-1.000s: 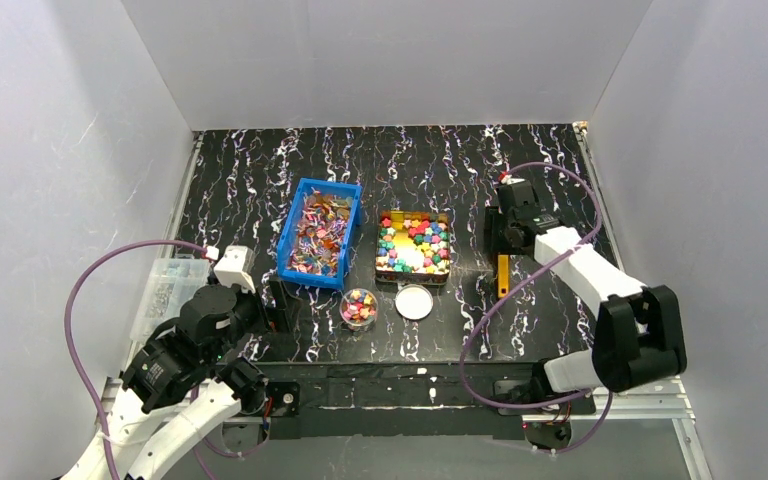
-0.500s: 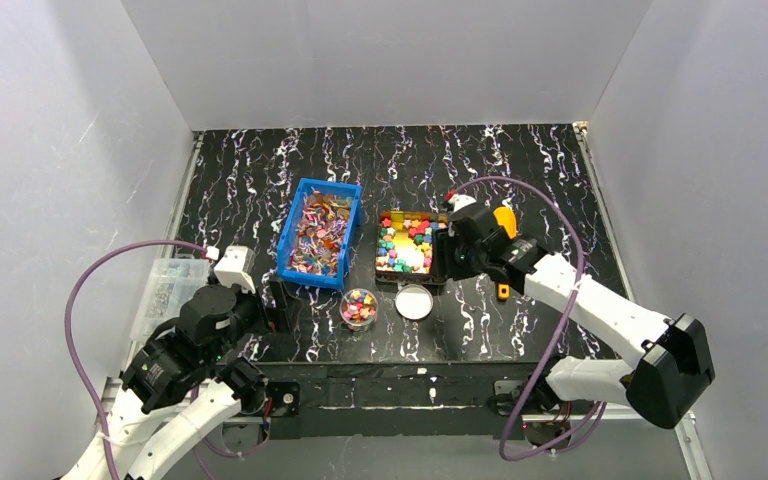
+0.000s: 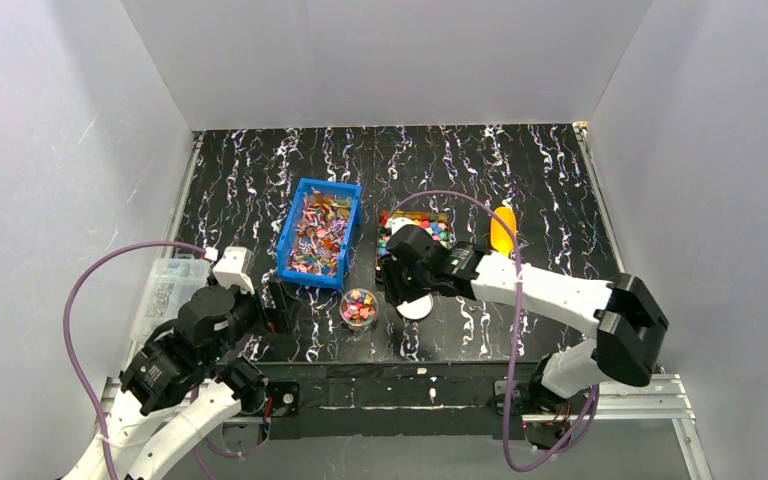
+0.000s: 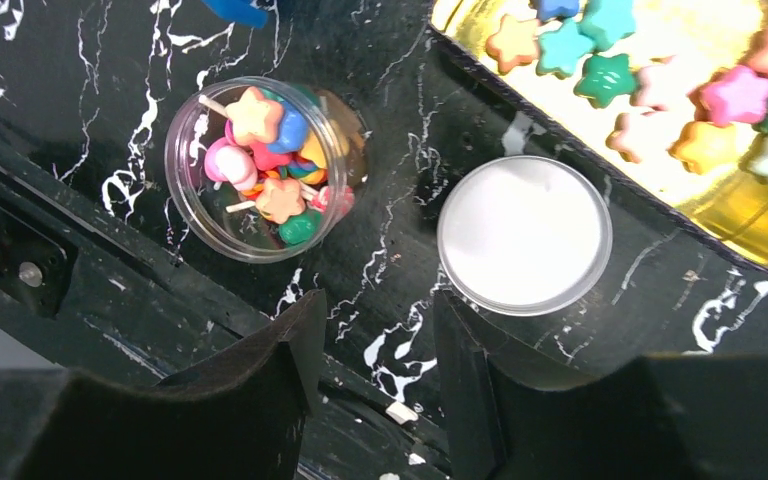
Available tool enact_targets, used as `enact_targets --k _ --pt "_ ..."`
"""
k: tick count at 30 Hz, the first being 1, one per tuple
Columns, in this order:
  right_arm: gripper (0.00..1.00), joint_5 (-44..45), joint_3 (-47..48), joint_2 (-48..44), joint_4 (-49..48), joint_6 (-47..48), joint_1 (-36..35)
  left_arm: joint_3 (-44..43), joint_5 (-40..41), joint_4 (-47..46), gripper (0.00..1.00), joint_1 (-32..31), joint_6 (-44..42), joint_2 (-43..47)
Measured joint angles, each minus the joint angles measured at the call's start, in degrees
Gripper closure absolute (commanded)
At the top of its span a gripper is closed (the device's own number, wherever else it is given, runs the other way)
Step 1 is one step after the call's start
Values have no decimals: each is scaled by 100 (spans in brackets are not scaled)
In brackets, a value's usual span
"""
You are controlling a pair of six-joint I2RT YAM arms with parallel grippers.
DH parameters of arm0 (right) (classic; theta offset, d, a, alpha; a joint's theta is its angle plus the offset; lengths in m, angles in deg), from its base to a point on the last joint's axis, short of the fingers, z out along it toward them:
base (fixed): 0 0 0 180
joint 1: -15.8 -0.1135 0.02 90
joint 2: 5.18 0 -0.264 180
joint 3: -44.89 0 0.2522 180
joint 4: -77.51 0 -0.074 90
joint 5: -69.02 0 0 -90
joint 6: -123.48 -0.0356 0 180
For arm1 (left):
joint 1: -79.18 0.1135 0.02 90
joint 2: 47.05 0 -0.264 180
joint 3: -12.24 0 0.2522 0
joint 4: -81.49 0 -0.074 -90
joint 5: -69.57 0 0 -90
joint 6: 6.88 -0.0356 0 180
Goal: Pack the candies
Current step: Adjust the packing bottle at the center of the board.
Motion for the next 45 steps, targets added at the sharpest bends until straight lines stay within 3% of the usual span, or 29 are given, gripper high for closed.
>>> enact_targets --k 27,30,34,35,45 --pt "59 299 826 1709 -94 63 -474 0 0 -2 2 0 0 55" --pt "66 299 828 1781 -122 61 -474 0 0 -2 2 0 0 57" --pt "96 299 828 1818 -190 85 -481 0 0 -2 2 0 0 57" --pt "99 339 828 1818 -205 85 -479 0 0 -2 2 0 0 57" --pt "95 398 798 1818 -197 127 -481 0 0 -2 2 0 0 57"
